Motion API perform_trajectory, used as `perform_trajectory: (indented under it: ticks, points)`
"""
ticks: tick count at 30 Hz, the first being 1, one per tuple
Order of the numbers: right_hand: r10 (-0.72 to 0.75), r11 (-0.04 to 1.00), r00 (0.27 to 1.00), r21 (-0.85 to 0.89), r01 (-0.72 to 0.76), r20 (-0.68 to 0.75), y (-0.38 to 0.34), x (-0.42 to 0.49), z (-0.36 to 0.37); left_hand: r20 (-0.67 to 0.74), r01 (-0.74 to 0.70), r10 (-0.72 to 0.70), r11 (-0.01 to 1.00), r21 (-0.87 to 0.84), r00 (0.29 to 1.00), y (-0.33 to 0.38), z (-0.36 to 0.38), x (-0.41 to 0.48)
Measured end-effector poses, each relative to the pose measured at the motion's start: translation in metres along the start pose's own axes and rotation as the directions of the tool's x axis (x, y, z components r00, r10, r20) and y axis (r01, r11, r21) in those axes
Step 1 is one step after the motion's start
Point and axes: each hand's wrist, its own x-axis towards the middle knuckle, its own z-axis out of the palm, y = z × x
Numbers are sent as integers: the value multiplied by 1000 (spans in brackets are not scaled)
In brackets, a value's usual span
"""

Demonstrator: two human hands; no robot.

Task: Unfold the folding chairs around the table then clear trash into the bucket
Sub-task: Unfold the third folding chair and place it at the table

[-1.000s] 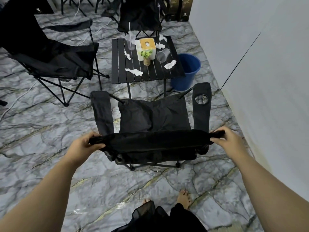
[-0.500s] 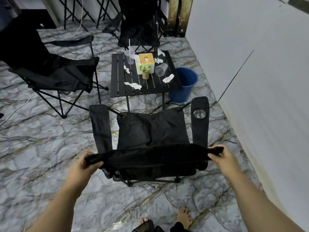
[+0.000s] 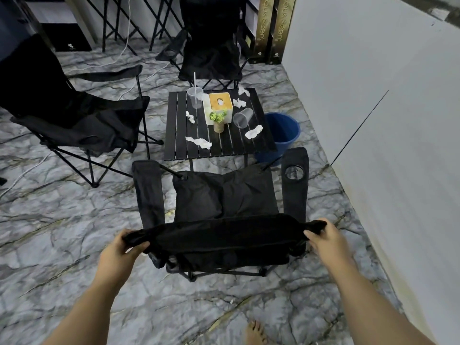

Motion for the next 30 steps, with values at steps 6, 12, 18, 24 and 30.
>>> perform_trajectory:
  ticks: [6,12,18,24,30]
  points:
    - [-20,999,1000,-39,20,11,-13,35,-3,-15,12,-12,1000,-19,1000,13,13,26]
    - [-33,997,999,-73,35,24,-17,47,-7,-20,18,-18,1000,15,1000,22,18,29]
    - [-53,995,999,-78,54,12,-17,43,-9,-36,28,-30,998,-56,999,30,23,21]
    - [-39,999,998,16,38,42,-33,32,-14,-45,46,-49,996,-72,998,35,20,12]
    - [-362,847,924,-371,381,121,-75,13,-11,39,5,1,985,-171,999,48,0,1]
